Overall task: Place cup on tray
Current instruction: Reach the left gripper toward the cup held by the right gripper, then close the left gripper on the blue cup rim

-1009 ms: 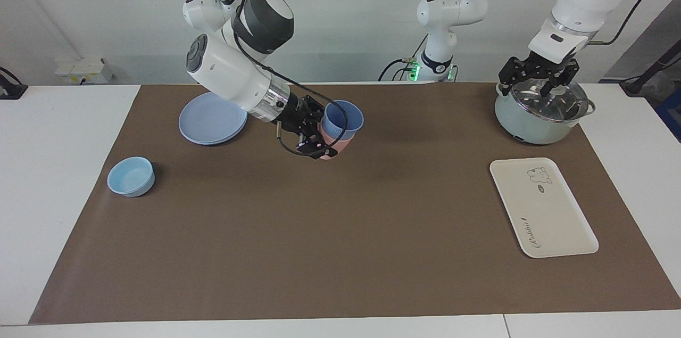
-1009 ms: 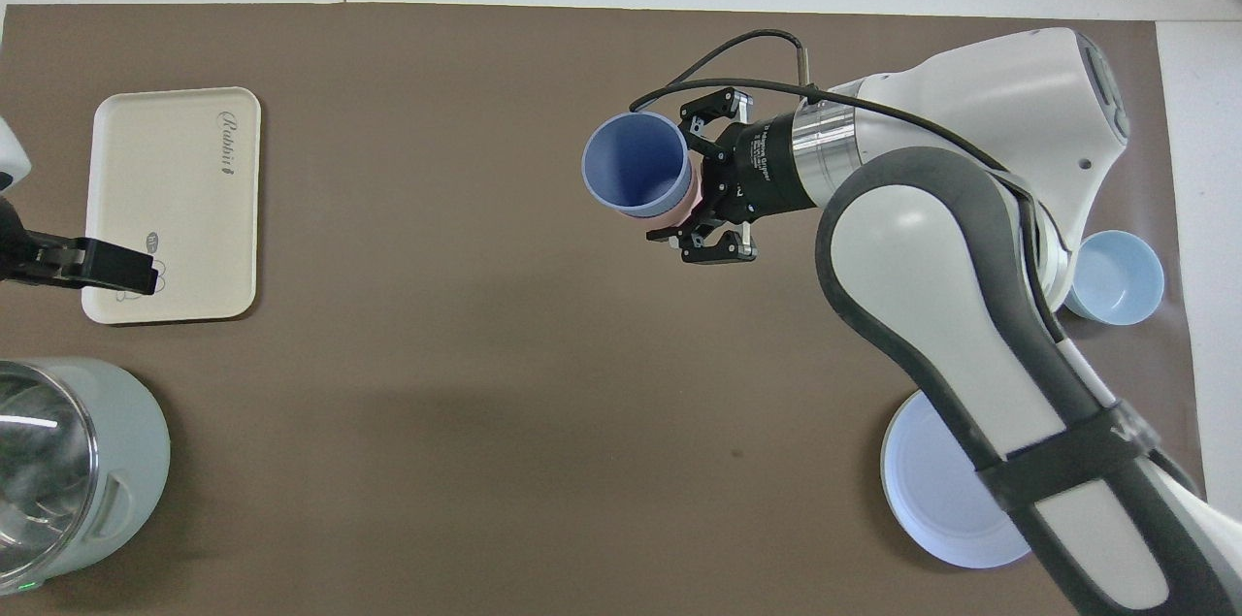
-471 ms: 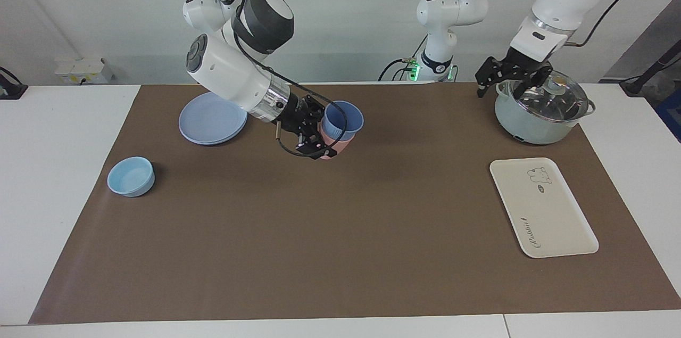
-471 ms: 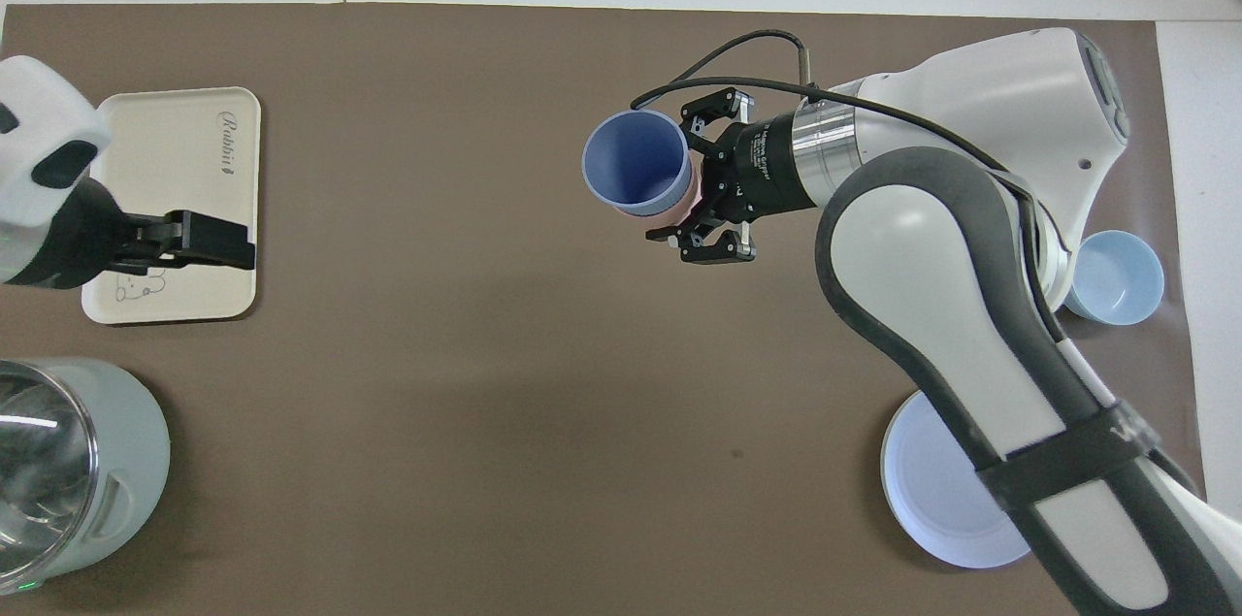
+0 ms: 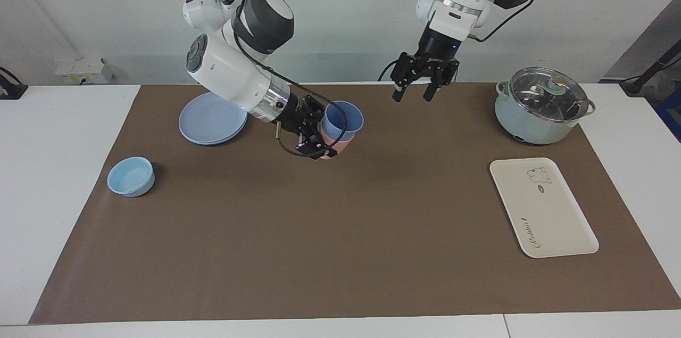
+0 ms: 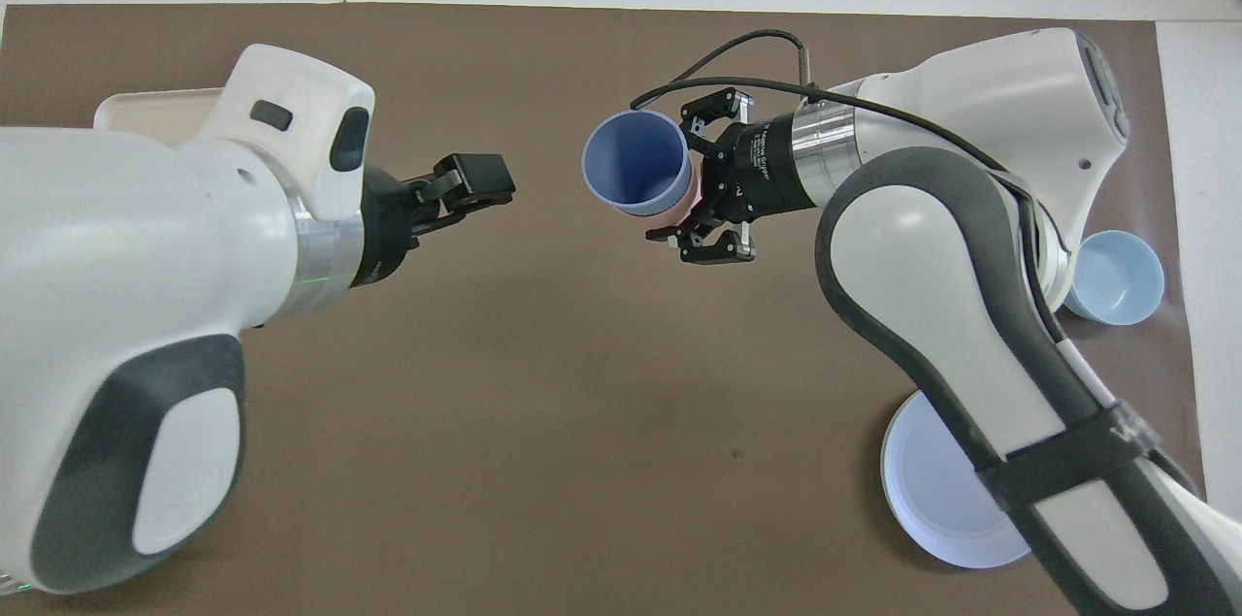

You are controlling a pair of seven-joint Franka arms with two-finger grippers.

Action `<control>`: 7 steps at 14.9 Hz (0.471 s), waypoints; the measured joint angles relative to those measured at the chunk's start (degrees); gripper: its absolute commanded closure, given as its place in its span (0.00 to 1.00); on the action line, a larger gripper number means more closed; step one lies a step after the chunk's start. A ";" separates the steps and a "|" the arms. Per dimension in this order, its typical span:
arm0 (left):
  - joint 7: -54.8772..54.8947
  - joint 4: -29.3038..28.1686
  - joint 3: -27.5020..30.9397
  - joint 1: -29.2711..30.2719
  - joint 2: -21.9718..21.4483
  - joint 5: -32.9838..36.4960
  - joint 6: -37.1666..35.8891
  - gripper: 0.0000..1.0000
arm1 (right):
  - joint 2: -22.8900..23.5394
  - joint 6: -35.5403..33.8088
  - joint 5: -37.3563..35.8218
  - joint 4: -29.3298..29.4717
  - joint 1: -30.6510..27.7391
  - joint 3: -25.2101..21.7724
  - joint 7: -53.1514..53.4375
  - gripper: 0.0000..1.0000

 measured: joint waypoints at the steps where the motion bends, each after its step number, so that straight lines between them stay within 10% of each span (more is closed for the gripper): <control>1: -2.01 -0.32 -0.02 -1.67 0.33 -0.03 2.08 0.30 | 0.00 0.00 0.00 0.00 0.00 0.00 0.00 1.00; 7: -5.84 -0.66 0.09 -5.36 4.85 -0.41 13.68 0.34 | 0.00 0.00 0.00 0.00 0.00 0.00 0.00 1.00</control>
